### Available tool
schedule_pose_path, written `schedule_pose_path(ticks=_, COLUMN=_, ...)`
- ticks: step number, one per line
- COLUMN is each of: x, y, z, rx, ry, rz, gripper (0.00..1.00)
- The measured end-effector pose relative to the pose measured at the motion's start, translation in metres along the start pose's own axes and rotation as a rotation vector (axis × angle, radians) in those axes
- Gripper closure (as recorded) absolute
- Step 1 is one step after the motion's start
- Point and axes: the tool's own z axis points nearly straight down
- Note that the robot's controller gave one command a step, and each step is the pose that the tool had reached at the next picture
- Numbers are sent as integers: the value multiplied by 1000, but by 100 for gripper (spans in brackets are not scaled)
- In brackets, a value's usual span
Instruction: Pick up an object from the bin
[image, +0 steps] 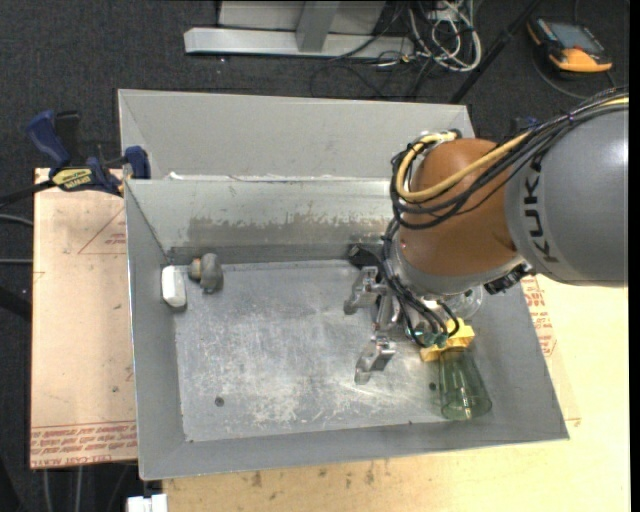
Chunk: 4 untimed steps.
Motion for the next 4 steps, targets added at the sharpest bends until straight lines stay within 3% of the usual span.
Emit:
schedule_pose_path(ticks=1, x=-2, y=0, z=-4, rx=0, ry=-8, rz=1, gripper=0)
schedule_pose_path(ticks=2, x=-7, y=-17, z=5, rx=-2, ry=-11, rz=-144, gripper=0)
schedule_pose_path(ticks=3, x=-27, y=-47, z=18, rx=4, ry=-10, rz=-360, gripper=0)
schedule_pose_path(ticks=4, x=-31, y=-46, z=21, rx=3, ry=-12, rz=-355, gripper=0)
